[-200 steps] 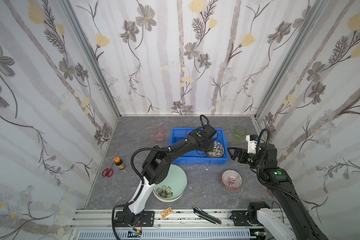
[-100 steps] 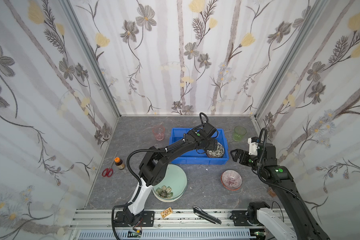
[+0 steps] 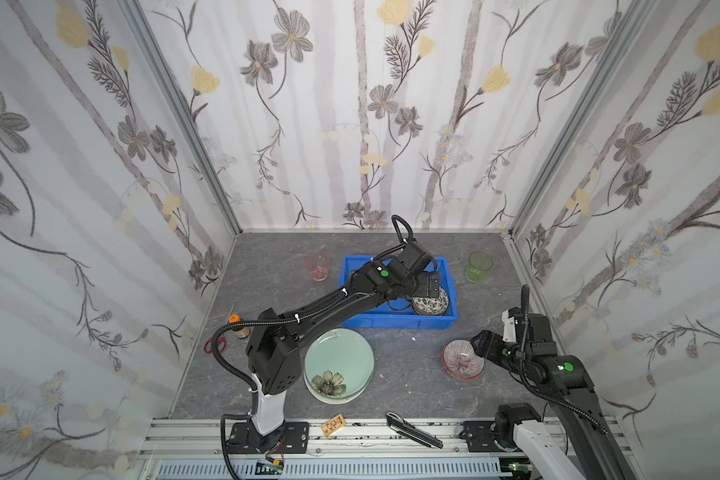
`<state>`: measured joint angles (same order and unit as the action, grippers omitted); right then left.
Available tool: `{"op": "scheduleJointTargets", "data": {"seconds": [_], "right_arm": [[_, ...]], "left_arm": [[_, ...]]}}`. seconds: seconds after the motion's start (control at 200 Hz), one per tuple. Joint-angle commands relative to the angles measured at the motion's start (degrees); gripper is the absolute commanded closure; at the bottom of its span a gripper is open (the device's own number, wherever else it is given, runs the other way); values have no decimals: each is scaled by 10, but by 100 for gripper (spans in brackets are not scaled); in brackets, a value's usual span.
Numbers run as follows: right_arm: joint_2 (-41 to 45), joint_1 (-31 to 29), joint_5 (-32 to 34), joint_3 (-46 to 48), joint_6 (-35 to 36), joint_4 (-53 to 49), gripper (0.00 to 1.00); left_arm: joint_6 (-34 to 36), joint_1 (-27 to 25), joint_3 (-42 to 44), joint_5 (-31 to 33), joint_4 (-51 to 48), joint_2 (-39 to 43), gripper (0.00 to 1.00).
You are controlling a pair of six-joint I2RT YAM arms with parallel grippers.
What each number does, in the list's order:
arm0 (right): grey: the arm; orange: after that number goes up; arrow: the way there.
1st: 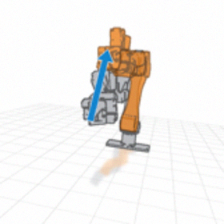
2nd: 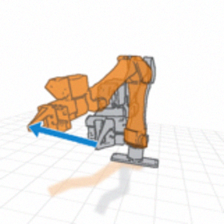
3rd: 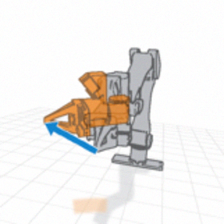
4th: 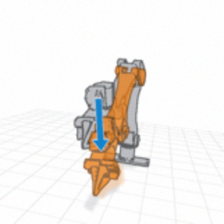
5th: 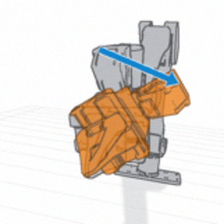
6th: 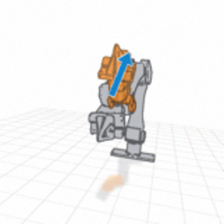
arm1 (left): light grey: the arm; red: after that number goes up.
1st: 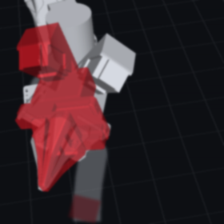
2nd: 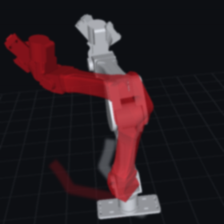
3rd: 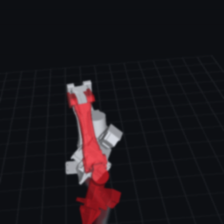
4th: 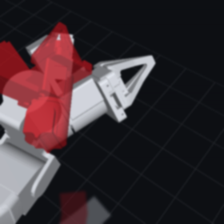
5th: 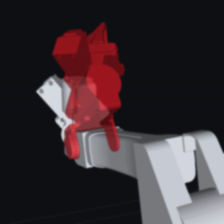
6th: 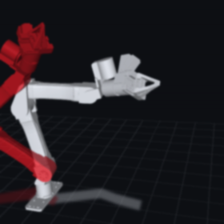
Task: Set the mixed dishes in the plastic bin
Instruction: 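Release the bowl in the bin while the right gripper moves to the striped bowl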
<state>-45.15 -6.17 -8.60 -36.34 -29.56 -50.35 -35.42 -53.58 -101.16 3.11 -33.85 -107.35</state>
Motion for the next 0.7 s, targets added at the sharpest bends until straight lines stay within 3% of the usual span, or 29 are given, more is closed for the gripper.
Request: {"op": "scheduleJointTargets", "data": {"seconds": [0.0, 0.694], "right_arm": [[5, -4, 8, 15, -21, -12, 21], [11, -9, 27, 22, -37, -18, 22]], "left_arm": [[-13, -6, 14, 25, 10, 17, 0], [-3, 8, 162, 7, 55, 114, 0]]}}
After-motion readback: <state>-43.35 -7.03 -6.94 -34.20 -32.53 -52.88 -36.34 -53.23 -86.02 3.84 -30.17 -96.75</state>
